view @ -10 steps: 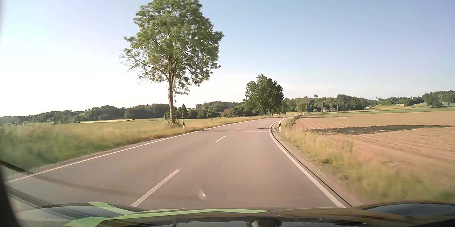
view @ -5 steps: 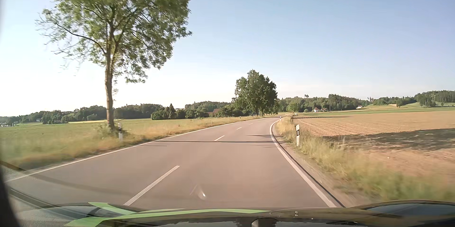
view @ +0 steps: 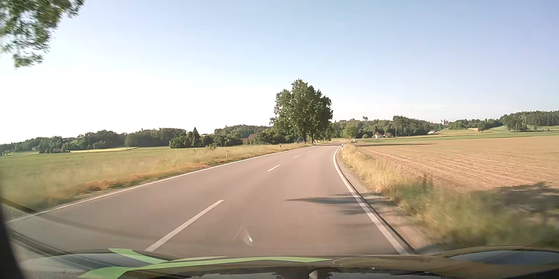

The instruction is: Follow the waypoints while adhering to traffic rules and regulations

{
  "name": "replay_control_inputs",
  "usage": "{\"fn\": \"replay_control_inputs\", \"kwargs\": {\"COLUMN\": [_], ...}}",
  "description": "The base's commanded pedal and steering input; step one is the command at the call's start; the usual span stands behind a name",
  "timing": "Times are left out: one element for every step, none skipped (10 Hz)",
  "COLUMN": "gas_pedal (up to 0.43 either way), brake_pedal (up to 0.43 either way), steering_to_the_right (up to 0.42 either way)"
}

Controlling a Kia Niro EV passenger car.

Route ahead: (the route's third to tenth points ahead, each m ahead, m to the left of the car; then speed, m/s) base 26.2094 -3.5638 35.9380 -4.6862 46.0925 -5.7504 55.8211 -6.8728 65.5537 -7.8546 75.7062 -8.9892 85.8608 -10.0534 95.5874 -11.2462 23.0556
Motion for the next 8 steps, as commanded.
{"fn": "replay_control_inputs", "kwargs": {"gas_pedal": [0.22, 0.22, 0.228, 0.248, 0.26, 0.268, 0.268, 0.28], "brake_pedal": [0.0, 0.0, 0.0, 0.0, 0.0, 0.0, 0.0, 0.0], "steering_to_the_right": [0.022, 0.022, 0.022, 0.021, 0.02, 0.018, 0.016, 0.016]}}
